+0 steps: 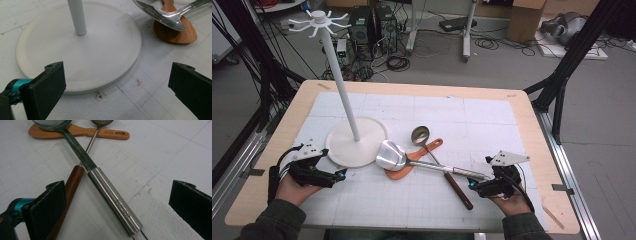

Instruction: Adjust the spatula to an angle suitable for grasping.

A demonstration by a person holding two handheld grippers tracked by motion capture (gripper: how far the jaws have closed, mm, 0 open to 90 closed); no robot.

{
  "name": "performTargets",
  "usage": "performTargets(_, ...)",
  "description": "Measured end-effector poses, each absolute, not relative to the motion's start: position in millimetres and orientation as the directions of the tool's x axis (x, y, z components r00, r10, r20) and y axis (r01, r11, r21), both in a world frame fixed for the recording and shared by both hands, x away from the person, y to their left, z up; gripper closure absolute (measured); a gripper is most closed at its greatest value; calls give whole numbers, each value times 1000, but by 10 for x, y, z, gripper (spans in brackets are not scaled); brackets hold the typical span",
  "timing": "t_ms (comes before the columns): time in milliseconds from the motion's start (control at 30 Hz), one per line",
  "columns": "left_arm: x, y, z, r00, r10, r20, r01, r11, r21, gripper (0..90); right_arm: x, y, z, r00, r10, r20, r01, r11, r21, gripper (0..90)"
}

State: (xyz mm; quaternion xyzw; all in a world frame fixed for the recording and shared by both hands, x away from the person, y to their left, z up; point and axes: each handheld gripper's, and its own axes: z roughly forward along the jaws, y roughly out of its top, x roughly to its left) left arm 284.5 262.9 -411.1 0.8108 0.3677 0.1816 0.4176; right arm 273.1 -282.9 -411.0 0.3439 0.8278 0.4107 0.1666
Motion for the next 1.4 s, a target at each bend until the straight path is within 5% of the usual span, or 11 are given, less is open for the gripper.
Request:
performTargets(1033,2840,2620,-4112,672,741,-8,441,-391,808,17,2777,-2791,-4074,-723,687,69,440,381,813,5)
performTargets(1400,2857,2629,-4120,665,746,-16,445,-379,811,17,3043,-2435,-3937,-792,611,-16,373,503,780,6)
